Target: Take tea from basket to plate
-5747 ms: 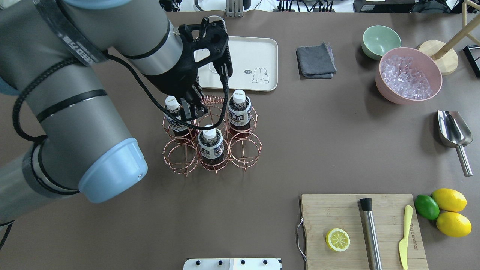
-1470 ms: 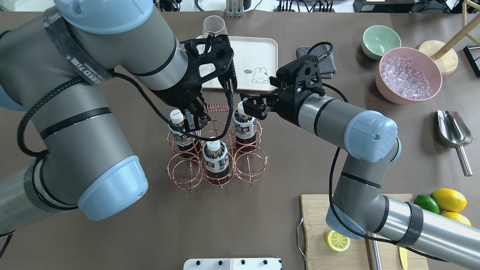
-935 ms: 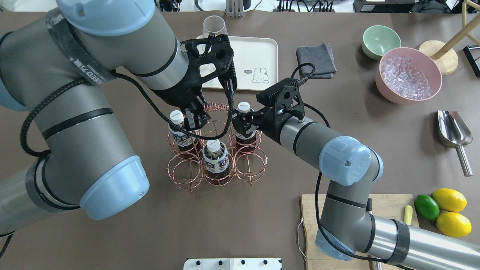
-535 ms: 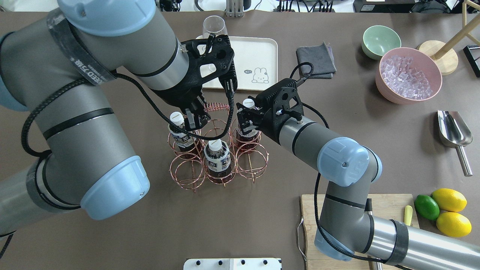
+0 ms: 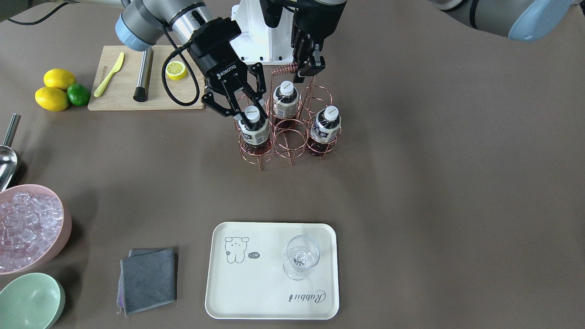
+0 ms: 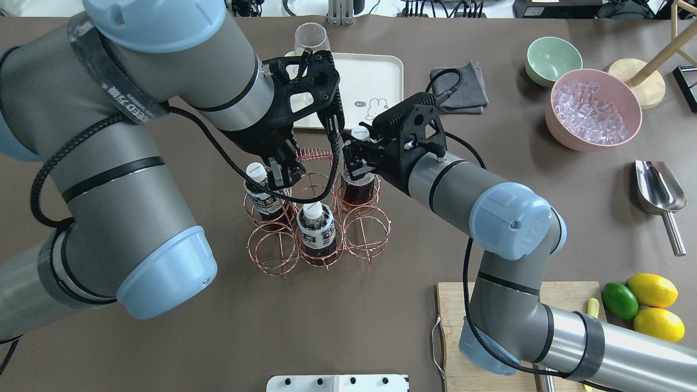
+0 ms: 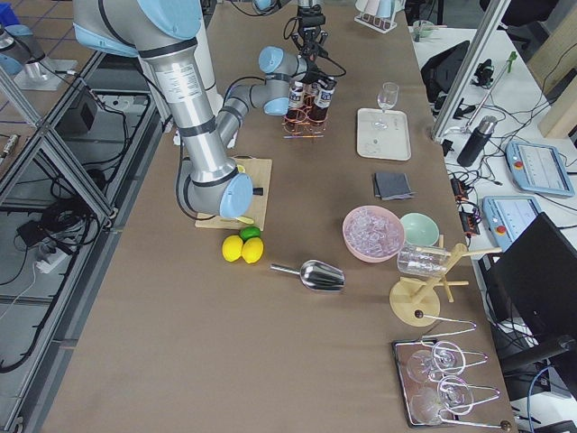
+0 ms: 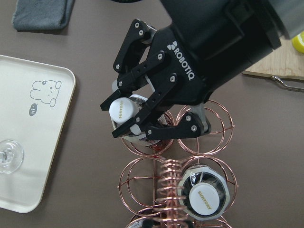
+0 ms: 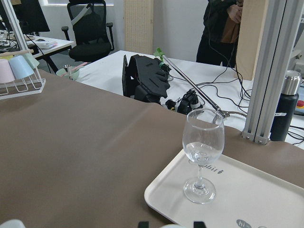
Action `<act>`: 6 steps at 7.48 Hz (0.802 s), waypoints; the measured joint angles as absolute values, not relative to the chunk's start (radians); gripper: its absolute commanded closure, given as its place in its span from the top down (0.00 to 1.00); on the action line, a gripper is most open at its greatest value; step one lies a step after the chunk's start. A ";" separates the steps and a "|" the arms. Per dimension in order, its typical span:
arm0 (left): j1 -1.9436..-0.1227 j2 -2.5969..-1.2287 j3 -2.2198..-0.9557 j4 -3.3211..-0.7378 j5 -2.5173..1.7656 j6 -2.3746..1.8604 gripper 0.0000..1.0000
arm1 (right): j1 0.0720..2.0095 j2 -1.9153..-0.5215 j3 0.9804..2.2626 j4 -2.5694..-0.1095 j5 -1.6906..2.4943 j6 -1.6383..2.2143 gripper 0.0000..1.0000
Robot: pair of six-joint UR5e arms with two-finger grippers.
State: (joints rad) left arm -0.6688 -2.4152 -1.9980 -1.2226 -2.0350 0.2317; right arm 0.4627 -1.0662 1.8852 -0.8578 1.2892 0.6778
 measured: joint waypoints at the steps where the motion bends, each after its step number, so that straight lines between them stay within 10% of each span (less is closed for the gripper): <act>1: -0.669 -2.416 -1.998 -1.223 -2.035 0.232 0.00 | 0.503 -1.036 1.914 -0.922 1.332 0.678 0.00; 6: -0.671 -2.416 -2.009 -1.223 -2.037 0.235 0.00 | 0.758 -0.983 1.925 -1.017 1.581 0.659 0.00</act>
